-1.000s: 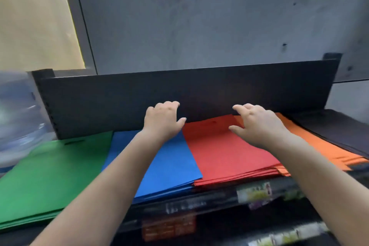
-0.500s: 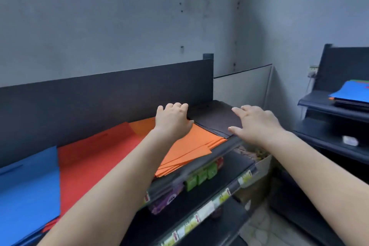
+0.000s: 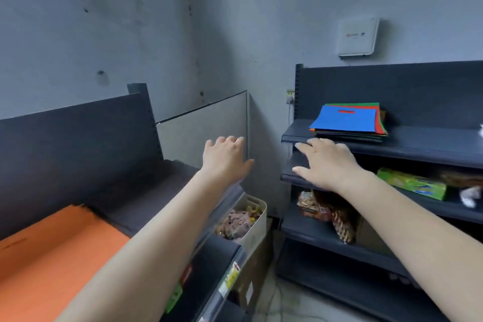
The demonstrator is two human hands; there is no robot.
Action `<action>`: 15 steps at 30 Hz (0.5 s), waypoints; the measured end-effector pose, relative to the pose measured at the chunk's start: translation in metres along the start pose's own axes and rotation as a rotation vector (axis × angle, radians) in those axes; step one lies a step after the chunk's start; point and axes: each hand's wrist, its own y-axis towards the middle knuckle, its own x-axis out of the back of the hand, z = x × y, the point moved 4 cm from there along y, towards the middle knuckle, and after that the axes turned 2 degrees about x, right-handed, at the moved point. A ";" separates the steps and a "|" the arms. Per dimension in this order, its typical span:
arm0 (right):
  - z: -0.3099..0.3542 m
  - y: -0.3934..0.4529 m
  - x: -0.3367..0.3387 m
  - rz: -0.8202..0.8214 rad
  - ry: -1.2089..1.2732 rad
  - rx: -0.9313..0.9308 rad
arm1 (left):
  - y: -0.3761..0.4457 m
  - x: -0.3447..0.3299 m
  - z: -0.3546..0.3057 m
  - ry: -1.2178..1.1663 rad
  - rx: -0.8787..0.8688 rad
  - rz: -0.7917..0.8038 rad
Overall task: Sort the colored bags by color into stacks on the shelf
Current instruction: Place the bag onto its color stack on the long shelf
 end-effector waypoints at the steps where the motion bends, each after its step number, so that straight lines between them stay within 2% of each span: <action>1: -0.015 0.009 -0.004 0.005 -0.005 -0.027 | 0.019 -0.006 -0.011 -0.004 -0.024 0.003; 9: -0.136 0.067 -0.042 0.005 0.004 -0.206 | 0.148 -0.051 -0.095 -0.086 -0.156 0.009; 15: -0.215 0.116 -0.075 0.006 0.025 -0.244 | 0.229 -0.088 -0.160 -0.092 -0.215 -0.011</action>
